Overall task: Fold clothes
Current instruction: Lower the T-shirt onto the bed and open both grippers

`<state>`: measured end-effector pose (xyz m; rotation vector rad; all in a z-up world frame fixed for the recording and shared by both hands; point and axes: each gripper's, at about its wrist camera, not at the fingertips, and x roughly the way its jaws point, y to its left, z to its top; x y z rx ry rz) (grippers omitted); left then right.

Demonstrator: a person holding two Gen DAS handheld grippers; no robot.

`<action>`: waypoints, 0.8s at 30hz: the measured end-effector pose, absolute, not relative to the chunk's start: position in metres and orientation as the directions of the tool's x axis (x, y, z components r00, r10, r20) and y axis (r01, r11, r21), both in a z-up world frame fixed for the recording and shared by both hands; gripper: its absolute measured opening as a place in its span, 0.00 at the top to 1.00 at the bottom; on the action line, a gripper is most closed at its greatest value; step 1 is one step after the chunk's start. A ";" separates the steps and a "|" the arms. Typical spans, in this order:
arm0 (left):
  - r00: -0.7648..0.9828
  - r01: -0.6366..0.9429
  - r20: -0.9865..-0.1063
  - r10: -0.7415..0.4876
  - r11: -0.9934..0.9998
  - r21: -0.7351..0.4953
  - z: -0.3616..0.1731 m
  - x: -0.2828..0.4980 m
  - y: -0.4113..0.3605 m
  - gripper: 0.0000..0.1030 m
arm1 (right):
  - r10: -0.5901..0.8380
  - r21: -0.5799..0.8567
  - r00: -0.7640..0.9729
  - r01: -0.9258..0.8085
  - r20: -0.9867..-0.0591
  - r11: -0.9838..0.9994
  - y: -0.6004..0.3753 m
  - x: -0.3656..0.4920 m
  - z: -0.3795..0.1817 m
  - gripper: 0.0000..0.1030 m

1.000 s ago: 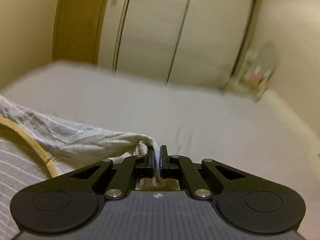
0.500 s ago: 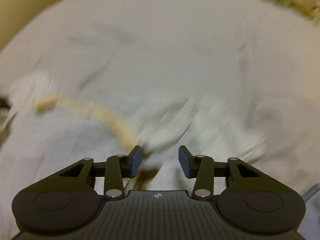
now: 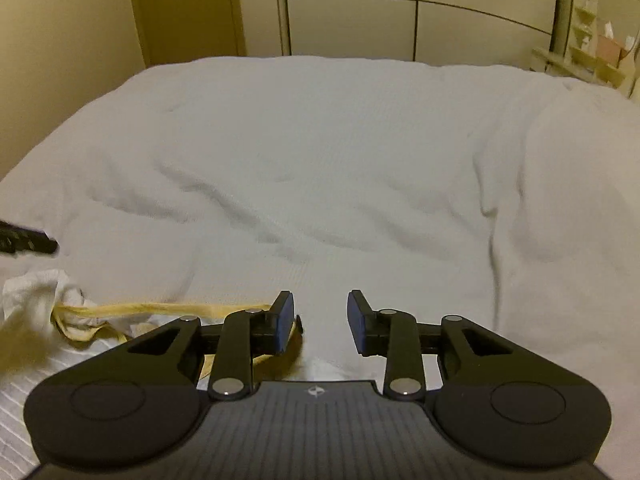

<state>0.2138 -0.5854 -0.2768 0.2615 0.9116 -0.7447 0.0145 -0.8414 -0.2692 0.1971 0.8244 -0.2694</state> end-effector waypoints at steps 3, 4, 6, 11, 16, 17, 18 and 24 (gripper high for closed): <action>0.347 0.716 -0.820 -0.455 0.693 -0.082 -0.283 0.198 -0.575 0.60 | -0.106 0.094 0.612 0.286 -0.783 0.954 -0.830 0.004 -0.275 0.67; 0.316 0.738 -0.835 -0.451 0.669 -0.082 -0.289 0.191 -0.576 0.60 | -0.075 0.114 0.599 0.272 -0.797 0.956 -0.820 0.002 -0.283 0.67; 0.254 0.781 -0.862 -0.438 0.619 -0.084 -0.302 0.176 -0.578 0.61 | -0.003 0.148 0.567 0.220 -0.824 0.964 -0.802 0.002 -0.299 0.67; 0.106 0.869 -0.916 -0.386 0.483 -0.103 -0.333 0.142 -0.584 0.63 | 0.078 0.141 0.508 0.087 -0.858 0.986 -0.784 0.044 -0.324 0.67; 0.244 0.796 -0.855 -0.457 0.599 -0.093 -0.326 0.182 -0.616 0.64 | -0.030 0.087 0.600 0.165 -0.800 0.983 -0.817 0.085 -0.311 0.67; 0.308 0.752 -0.830 -0.464 0.654 -0.087 -0.317 0.194 -0.615 0.65 | -0.055 0.080 0.622 0.186 -0.781 0.979 -0.822 0.086 -0.305 0.66; 0.362 0.704 -0.807 -0.466 0.704 -0.092 -0.308 0.206 -0.611 0.65 | -0.075 0.077 0.642 0.206 -0.763 0.975 -0.825 0.083 -0.298 0.65; 0.395 0.694 -0.803 -0.445 0.717 -0.056 -0.292 0.205 -0.577 0.57 | -0.103 0.069 0.630 0.243 -0.770 0.968 -0.824 0.033 -0.289 0.56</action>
